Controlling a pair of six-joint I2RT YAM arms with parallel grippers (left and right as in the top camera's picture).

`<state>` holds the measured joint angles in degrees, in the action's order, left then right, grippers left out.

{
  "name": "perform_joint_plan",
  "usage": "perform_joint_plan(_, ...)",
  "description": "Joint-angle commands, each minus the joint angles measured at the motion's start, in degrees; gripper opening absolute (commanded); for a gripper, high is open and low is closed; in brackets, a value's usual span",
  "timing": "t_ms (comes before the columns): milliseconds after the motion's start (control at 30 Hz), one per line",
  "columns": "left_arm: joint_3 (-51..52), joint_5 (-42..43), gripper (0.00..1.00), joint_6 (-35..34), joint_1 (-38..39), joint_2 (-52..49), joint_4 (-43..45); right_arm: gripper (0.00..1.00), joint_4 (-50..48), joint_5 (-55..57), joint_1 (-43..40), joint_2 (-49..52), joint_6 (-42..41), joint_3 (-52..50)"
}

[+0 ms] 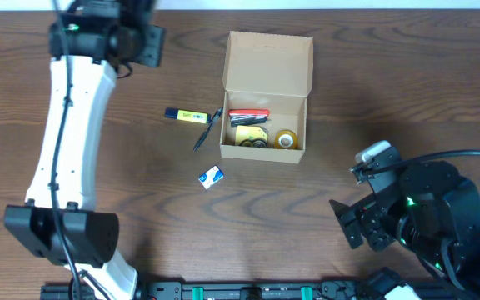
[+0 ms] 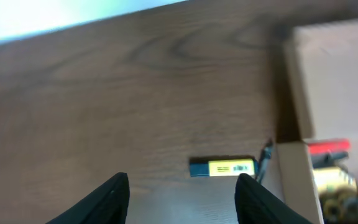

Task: Pack container
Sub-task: 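Raise the left gripper out of the box and swing left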

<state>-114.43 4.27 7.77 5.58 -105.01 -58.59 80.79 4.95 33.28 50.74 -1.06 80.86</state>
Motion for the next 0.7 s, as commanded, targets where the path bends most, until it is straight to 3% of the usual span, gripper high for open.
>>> perform_joint_plan(0, -1.0, -0.7, 0.56, -9.3, -2.3, 0.1, -0.4, 0.99, 0.0, 0.6, -1.0, -0.1, -0.8, 0.0)
perform_joint_plan(133, -1.0, -3.8, 0.56, -12.4, -4.5, 0.1, 0.0, 0.99, 0.0, 0.6, -1.0, -0.1, -0.8, 0.0)
perform_joint_plan(667, -1.0, -1.9, 0.5, -26.3, -10.3, 0.1, -0.3, 0.99, 0.0, 0.6, -1.0, -0.1, -0.8, 0.0)
